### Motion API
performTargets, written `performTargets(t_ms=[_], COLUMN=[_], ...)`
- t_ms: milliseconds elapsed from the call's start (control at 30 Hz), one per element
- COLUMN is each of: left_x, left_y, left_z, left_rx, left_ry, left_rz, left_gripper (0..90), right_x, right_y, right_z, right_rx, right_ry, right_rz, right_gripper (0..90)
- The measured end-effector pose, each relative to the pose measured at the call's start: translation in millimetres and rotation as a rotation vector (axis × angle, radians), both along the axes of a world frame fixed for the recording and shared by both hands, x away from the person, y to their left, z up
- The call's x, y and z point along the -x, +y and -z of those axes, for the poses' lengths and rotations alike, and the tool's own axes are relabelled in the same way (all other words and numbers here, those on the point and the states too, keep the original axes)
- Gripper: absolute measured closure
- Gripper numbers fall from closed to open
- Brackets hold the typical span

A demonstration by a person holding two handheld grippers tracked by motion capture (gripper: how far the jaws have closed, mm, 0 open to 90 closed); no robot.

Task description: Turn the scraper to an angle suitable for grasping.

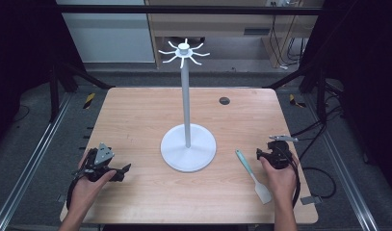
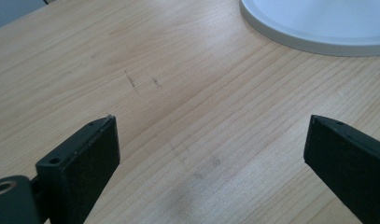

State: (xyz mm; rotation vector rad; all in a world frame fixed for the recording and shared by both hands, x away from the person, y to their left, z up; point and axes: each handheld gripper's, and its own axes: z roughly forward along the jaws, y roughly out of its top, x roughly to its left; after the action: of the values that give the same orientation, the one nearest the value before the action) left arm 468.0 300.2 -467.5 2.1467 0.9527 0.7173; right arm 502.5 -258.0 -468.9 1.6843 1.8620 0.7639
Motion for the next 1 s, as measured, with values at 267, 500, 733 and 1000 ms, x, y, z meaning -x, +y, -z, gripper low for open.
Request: performTargets(t_ms=[267,500,733,1000], left_x=[0.9,0.9,1.0,0.3], left_y=[1.5,0.8,0.3,-0.7], left_z=[-0.2,0.4,0.1,0.7], left_rx=[0.0,-0.001,0.001,-0.011], left_ry=[-0.007,-0.009,-0.009,0.0], left_rz=[-0.011,-0.013,-0.013,-0.005], left_gripper=[3.3,3.3,3.3,3.3], right_x=[-12.7,-23.7,-22.0,-20.6], right_y=[18.9,29.0,34.1,37.6], right_z=[-17.0,-6.7,-2.4,2.5], right_rx=[0.011,-0.008,-0.043,-0.032], right_ry=[-0.017,0.044,0.059,0.072], right_rz=[-0.047,-0.113,-0.143,-0.172], right_gripper=[73.5,88.8,90.0,90.0])
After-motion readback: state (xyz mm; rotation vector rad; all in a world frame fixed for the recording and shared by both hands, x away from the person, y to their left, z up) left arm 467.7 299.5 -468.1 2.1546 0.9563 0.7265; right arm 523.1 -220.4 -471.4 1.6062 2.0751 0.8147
